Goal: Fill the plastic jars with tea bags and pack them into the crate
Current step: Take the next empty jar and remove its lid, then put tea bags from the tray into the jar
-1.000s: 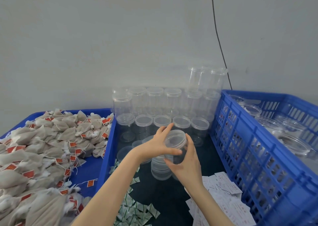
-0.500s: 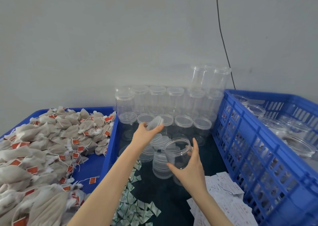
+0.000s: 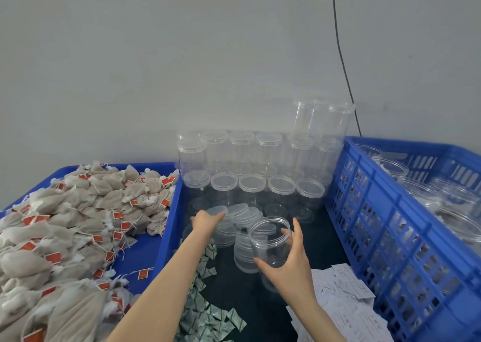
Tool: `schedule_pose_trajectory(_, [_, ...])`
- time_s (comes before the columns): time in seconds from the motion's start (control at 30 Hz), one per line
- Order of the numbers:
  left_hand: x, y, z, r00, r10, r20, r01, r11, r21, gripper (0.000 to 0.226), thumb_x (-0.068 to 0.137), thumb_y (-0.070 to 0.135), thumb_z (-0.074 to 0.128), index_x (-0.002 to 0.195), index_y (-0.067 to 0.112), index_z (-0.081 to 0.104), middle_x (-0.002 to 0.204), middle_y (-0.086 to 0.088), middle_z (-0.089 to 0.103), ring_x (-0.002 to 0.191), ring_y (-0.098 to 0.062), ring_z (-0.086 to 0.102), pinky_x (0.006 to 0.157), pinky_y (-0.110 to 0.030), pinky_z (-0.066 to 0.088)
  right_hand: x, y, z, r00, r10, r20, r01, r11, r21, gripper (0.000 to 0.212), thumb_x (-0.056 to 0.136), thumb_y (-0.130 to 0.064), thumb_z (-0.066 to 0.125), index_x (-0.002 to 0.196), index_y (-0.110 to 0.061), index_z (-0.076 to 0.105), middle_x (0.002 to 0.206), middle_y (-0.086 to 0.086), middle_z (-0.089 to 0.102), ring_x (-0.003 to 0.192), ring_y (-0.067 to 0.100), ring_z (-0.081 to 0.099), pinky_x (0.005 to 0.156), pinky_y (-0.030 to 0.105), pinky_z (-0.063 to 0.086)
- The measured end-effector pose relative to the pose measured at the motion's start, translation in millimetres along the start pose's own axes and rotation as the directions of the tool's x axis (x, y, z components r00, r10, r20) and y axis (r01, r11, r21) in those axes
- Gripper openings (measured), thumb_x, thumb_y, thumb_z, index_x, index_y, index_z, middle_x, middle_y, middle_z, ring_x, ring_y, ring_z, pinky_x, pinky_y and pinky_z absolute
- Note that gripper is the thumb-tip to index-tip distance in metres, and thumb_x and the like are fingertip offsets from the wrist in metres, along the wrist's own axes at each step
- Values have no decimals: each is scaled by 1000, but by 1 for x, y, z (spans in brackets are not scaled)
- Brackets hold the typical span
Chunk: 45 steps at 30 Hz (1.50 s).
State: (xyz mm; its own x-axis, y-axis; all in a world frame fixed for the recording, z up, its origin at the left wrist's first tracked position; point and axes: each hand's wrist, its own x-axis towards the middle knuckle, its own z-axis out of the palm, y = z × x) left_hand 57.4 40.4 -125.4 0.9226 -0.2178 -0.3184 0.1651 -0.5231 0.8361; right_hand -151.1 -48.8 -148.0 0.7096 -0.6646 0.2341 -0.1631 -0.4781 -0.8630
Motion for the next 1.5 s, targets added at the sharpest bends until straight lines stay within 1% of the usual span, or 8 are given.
schedule_pose_trajectory(0.33, [-2,7,-8,997,45,69,-39,996,-77,46,89,6,60,132,-2,47,131,-18,51,118,-31,51,97,-35,42,-11,-19,24,995,-23,99,14,995,95,115,45,-65,75,126,-77,-6,144,-18,44,131,1,44,104,26,42])
schedule_pose_trajectory(0.47, [-12,21,-29,984,172,53,-157,964,-213,30,91,4,55,119,5,62,116,-11,60,92,-17,55,80,-25,44,-13,-32,38,985,-41,165,11,984,178,115,46,-62,79,134,-68,6,141,-18,46,130,1,43,96,14,36])
schedule_pose_trajectory(0.57, [-22,35,-51,955,290,-63,-296,920,-258,32,90,4,51,116,12,68,116,-7,65,103,-20,57,93,-33,48,-15,-43,48,976,-62,211,6,967,254,113,59,-44,89,142,-56,14,147,-12,41,132,4,39,101,20,34])
schedule_pose_trajectory(0.7, [-22,28,-96,866,426,-261,-447,894,-25,27,92,6,50,103,16,72,97,-1,67,81,-13,58,75,-25,50,-20,-56,58,958,-85,275,-9,945,326,108,58,-45,89,137,-61,17,142,-13,44,130,4,41,107,26,33])
schedule_pose_trajectory(0.83, [-11,-8,-145,860,401,-314,-251,871,423,21,90,10,50,99,13,69,99,-4,68,85,-20,62,70,-26,43,-26,-63,69,937,-113,330,-6,941,337,104,61,-43,88,136,-60,19,137,-19,44,127,2,43,104,26,35])
schedule_pose_trajectory(1.0, [-9,-72,-173,997,66,-44,18,355,935,36,93,12,54,129,10,54,129,-9,56,116,-24,56,94,-33,48,-34,-66,81,920,-160,359,34,943,332,105,61,-46,86,143,-52,21,139,-21,46,127,-5,44,101,21,39])
schedule_pose_trajectory(1.2, [-11,-87,-171,990,128,-65,39,201,979,35,95,6,50,130,8,54,135,-10,53,123,-24,53,96,-31,44,-40,-72,90,907,-184,378,59,946,320,92,55,-55,80,124,-72,21,133,-29,45,124,-13,42,88,1,36])
schedule_pose_trajectory(1.5, [-12,-86,-178,972,171,-164,106,305,946,34,93,4,54,126,9,56,128,-9,58,116,-25,58,88,-31,49,-40,-77,97,907,-205,369,58,926,373,93,68,-30,89,123,-68,24,136,-19,45,125,-3,43,88,10,37])
